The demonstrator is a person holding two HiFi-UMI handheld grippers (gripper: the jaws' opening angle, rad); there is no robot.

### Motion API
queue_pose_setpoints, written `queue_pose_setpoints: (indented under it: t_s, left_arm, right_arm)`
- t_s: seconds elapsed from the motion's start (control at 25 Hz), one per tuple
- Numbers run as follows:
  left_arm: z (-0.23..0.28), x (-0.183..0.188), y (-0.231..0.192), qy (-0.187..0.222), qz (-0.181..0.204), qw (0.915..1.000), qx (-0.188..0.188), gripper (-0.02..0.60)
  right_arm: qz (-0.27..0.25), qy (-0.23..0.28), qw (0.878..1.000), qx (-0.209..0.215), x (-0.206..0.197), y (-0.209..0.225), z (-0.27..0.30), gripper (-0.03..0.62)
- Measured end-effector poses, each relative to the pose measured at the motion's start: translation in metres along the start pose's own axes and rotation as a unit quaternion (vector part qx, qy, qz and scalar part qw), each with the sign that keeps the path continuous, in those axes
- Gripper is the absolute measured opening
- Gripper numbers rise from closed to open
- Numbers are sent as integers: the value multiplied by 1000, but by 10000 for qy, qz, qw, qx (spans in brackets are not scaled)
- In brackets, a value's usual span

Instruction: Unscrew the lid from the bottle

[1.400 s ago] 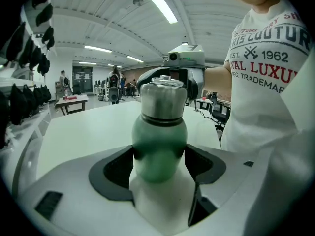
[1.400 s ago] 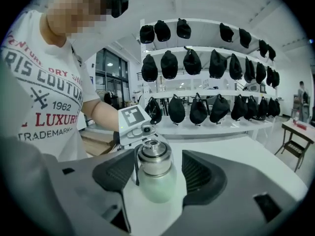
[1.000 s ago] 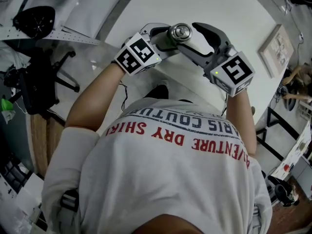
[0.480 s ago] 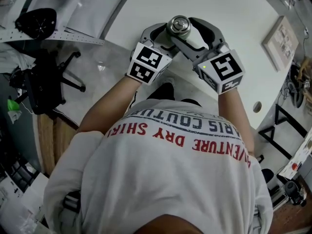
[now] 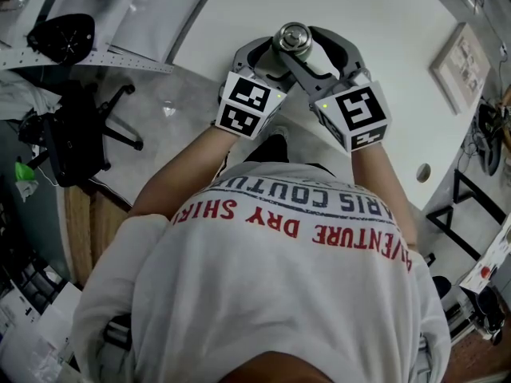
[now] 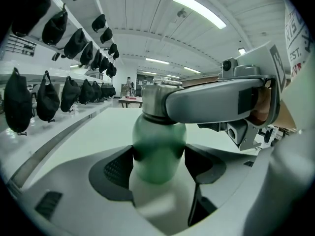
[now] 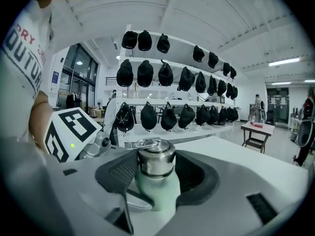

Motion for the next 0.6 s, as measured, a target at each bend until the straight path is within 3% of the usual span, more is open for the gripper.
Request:
queue_pose_setpoints:
  t_s: [0.32,0.6]
  left_arm:
    - [0,-2,-2,-29,144,9997,-176,342]
    - [-2,-2,-7,-120,563,9956,-737,337]
  right_arm:
    - [-145,-32,9998,156,-1,0,1,238]
    - [-333,-145,9971,675,1,3,3,238]
Point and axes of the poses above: the fingertips, and each gripper's own axes: z forward along the fingers, y to its right, x out of its top, the point moved 3 cm from there along -z, backward along the fingers, and after that the axes turned 6 degrees about -x, right-handed, at the moved point
